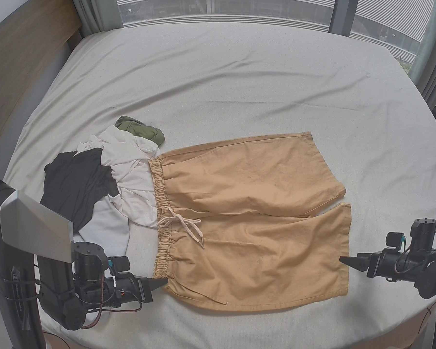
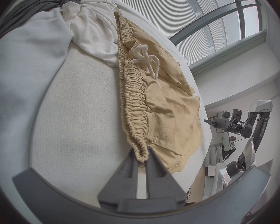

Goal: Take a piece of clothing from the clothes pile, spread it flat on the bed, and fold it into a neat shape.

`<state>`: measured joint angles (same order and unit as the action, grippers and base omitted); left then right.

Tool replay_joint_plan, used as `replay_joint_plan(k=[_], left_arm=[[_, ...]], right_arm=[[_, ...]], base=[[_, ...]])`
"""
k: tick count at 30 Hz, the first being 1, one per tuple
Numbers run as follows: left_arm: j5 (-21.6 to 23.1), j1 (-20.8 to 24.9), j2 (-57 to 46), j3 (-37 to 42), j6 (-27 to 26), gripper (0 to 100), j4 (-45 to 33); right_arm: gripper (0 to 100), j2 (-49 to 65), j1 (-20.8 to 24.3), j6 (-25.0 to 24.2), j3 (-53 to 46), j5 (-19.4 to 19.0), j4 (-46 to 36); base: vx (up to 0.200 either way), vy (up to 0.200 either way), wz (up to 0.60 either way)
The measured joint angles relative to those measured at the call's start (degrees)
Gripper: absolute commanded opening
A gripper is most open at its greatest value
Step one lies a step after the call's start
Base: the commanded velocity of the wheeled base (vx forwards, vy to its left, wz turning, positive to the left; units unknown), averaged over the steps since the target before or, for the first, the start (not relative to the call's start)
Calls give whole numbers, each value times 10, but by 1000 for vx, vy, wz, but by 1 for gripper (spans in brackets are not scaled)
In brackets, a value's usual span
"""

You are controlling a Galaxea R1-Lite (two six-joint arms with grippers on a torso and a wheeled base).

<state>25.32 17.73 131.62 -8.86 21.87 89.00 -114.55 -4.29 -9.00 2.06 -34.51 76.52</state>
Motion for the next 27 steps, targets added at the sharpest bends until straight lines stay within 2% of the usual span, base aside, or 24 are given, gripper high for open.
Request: replay_joint_plan(k=[6,11,20,27], left_arm=[[-14,9,0,0,0,0,0],[-18,15,0,-1,1,0,0],[-18,16,0,0,1,0,0],[-19,16,0,-1,1,0,0]], right_arm=[[100,17,-2,14,-9,2,-100],[100,28,0,20,-10,4,-143],[100,-4,2,21,-10,7,-146],[100,-54,9,16,-10,18,-115]], base=[[0,0,0],[0,0,0],[0,0,0],[0,0,0]])
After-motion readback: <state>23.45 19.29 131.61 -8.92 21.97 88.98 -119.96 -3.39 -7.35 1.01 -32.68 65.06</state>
